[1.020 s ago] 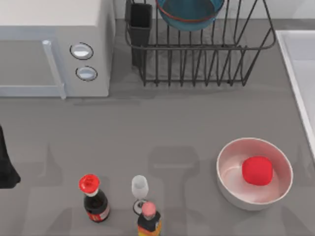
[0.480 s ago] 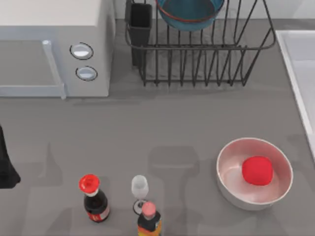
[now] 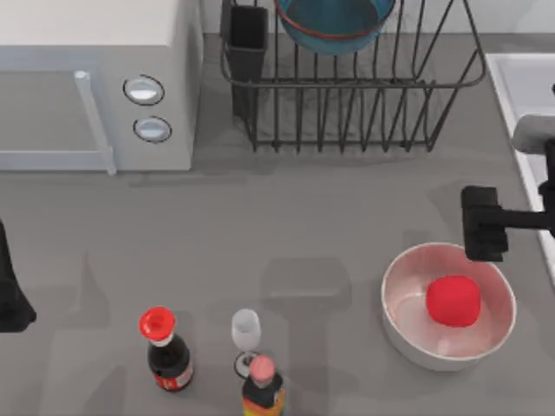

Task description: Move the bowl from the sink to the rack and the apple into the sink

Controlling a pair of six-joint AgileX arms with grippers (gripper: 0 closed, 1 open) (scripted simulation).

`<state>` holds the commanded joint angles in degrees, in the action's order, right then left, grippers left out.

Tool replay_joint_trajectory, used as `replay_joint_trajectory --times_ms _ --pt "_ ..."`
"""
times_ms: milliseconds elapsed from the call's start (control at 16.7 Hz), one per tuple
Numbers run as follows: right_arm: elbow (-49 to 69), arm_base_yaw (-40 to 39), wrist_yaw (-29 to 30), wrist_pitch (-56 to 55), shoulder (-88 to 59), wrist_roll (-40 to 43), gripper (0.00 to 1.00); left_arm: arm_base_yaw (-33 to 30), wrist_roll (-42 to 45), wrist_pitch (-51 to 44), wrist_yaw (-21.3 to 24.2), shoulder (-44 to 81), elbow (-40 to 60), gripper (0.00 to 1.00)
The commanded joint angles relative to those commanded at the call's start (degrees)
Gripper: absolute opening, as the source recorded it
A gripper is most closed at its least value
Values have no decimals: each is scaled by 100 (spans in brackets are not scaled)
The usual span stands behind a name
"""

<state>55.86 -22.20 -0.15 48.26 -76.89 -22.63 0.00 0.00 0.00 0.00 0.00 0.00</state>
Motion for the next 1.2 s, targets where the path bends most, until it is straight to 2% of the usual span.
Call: replay_joint_trajectory --times_ms 300,540,900,1200 --pt "1281 -501 9 1107 -1858 -524 100 0 0 0 0 0 0 100" --pt "1631 -634 17 1401 -2301 -663 100 0 0 0 0 0 0 100" --pt "1544 -603 15 1294 -2330 -660 100 0 0 0 0 0 0 100" --pt "917 -630 15 131 -2807 -664 100 0 0 0 0 0 0 100"
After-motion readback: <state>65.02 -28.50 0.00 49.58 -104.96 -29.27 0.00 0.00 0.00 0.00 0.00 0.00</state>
